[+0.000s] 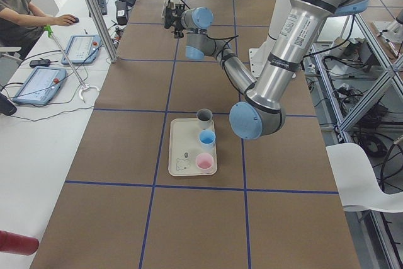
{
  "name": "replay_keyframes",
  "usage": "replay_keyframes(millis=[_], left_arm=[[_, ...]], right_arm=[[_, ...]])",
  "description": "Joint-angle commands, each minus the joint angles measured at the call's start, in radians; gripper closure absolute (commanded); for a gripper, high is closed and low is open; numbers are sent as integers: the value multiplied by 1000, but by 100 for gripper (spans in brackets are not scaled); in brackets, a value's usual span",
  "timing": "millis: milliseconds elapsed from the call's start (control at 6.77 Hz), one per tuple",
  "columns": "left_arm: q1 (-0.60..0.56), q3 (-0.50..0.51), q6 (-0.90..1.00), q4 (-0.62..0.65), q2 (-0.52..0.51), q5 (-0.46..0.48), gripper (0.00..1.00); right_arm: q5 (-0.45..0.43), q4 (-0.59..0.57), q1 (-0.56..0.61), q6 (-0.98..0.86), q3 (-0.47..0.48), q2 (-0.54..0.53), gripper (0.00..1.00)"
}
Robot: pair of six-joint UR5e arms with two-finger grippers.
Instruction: Transfer IKEA cup to right arm and place on rack
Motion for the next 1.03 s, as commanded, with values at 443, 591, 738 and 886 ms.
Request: replay_keyframes(millis=[443, 591, 738, 886], left_arm=[[-209, 9, 554, 151, 218, -240, 1], [-254, 10, 665, 193, 256, -284, 1], [-279, 10, 748, 207, 297, -306, 1], [-297, 12, 810, 209, 329, -326, 1]], right_arm=[[225, -89, -49, 192, 76, 179, 0], [222, -118, -90, 259, 77, 246, 0], [211, -132, -133, 324, 72, 311, 0], [194, -138, -170, 344, 69, 352, 0]])
